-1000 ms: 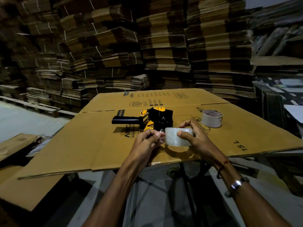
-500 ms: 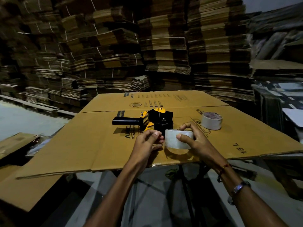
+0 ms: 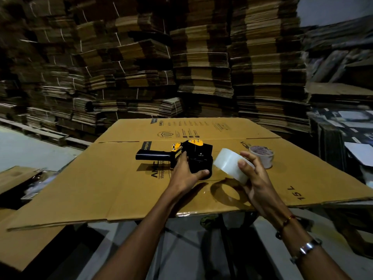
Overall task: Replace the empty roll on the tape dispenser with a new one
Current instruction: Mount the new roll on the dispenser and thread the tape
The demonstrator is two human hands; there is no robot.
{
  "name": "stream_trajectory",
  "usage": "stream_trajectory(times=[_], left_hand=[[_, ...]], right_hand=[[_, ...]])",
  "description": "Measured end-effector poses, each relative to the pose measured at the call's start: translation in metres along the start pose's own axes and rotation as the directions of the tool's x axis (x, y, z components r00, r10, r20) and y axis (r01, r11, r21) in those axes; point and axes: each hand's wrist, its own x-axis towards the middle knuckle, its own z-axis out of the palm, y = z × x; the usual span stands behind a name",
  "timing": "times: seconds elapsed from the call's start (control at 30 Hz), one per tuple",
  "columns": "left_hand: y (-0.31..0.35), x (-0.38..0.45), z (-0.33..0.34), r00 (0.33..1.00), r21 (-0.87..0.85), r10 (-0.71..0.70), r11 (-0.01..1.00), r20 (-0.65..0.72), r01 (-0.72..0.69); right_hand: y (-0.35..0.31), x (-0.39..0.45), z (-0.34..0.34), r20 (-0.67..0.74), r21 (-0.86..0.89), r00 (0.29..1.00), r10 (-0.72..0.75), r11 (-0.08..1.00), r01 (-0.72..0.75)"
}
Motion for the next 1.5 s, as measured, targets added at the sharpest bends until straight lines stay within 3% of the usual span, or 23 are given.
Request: stream_trajectory(times=[0.37, 0.6, 0.77, 0.93, 1.27, 1.5], left_hand=[[0.0, -0.003, -0.004, 0.997, 0.103, 0.039, 0.994, 0.071, -0.046], [-0.001, -0.036, -0.007, 0.978, 0.024, 0.096, 0.994, 0.187, -0.102], [-0.002, -0.045, -0.017, 0.951, -0.132, 0.148, 0.984, 0.272, -0.116], [-0.006, -0.05, -0.022, 0.946, -0.229, 0.187, 0.965, 0.266, -0.126], [-0.006, -0.047, -0.018, 0.974, -0.037, 0.167, 0.986, 0.152, -0.164], [-0.008, -0.046, -0.018, 0.975, -0.024, 0.164, 0.987, 0.149, -0.162]], right_hand=[[-0.002, 0.003, 0.002, 0.012, -0.03, 0.999, -0.042, 0.999, 0.042], [-0.003, 0.001, 0.01, 0.123, -0.169, 0.988, -0.089, 0.979, 0.109], [-0.007, 0.001, 0.025, 0.218, -0.32, 0.968, -0.121, 0.928, 0.188], [-0.007, 0.003, 0.029, 0.239, -0.382, 0.966, -0.102, 0.904, 0.19], [-0.005, -0.003, 0.028, 0.272, -0.453, 0.962, 0.019, 0.884, 0.11], [-0.001, 0.0, 0.027, 0.268, -0.46, 0.963, 0.014, 0.881, 0.115]])
